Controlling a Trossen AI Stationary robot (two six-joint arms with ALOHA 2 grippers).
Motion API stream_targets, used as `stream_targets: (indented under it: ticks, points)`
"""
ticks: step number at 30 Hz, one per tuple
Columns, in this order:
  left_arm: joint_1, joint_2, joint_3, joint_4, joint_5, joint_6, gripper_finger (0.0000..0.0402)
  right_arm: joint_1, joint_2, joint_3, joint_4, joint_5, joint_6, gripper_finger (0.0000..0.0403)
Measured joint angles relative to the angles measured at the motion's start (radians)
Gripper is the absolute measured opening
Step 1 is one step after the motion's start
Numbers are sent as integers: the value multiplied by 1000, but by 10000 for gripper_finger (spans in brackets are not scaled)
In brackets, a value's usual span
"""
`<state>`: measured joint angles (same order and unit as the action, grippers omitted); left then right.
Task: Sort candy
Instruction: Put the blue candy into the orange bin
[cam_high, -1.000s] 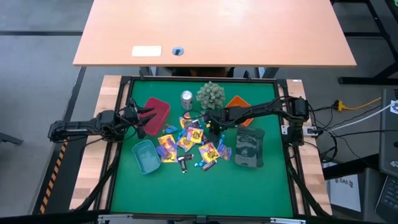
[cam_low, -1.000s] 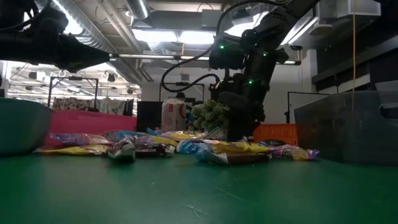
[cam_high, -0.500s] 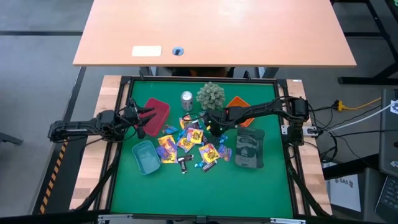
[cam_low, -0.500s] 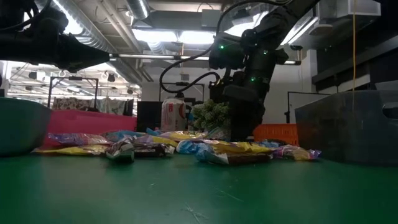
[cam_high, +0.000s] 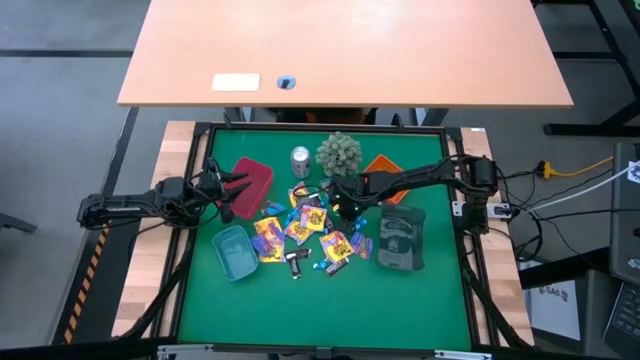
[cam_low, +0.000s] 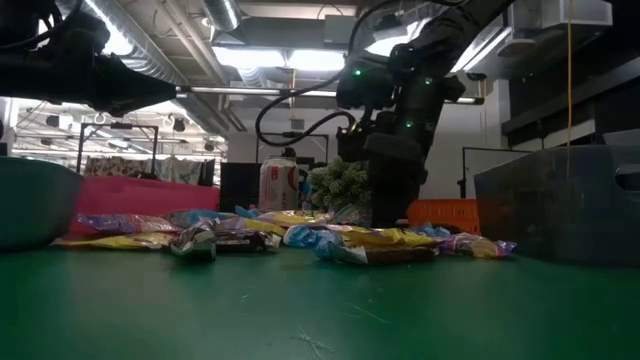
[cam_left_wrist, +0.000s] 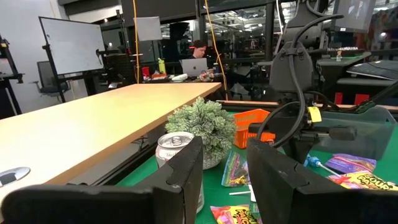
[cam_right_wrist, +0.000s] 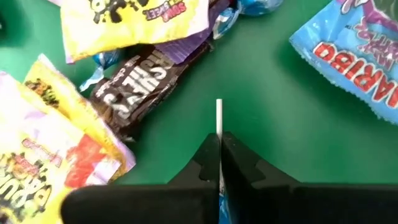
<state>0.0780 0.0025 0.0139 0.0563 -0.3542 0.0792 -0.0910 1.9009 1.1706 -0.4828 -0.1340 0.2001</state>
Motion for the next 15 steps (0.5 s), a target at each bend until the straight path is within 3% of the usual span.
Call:
stream_targets:
  ticks: [15]
  points:
    - [0, 0, 0, 0, 0, 0, 115, 0, 0, 233, -325, -20, -181, 1]
